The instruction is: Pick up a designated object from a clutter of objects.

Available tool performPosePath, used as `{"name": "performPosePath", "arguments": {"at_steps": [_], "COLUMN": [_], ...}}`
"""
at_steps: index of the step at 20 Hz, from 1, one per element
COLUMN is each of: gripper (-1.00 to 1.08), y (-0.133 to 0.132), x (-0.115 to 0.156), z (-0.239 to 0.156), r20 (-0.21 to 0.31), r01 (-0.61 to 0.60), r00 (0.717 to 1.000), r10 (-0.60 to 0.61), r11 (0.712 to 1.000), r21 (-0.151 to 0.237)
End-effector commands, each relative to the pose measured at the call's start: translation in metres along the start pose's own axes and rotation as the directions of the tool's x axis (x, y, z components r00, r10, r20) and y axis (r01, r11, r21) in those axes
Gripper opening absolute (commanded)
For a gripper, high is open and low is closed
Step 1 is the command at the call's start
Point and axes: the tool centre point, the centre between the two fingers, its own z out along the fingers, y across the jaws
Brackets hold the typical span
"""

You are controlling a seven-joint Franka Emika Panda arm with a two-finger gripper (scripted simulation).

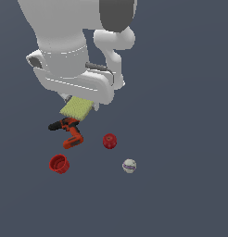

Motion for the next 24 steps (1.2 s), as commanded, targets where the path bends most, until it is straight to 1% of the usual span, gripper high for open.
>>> {"name": "performPosePath", "arguments": {"at_steps": [1,7,12,18,24], "gripper": [-1.00,-1.00,-1.00,-1.00,-1.00], "y": [0.009,0.027,0.037,0.043,0.044], "x": [0.010,0.031,0.043,0.051,0.053], "z": [-0.017,-0.047,-0.064,-0.074,-0.077], "r20": [-0.001,-0.001,-0.001,-0.001,-0.001], "r01": [0.001,0.001,0.001,0.001,0.000], "r00": [1.000,1.000,1.000,1.000,1.000], "r10": [-0.001,-0.001,-0.001,-0.001,0.000], "r11": [1.000,1.000,1.000,1.000,1.000], "r21": [0.000,-0.001,-0.001,-0.001,-0.002]}}
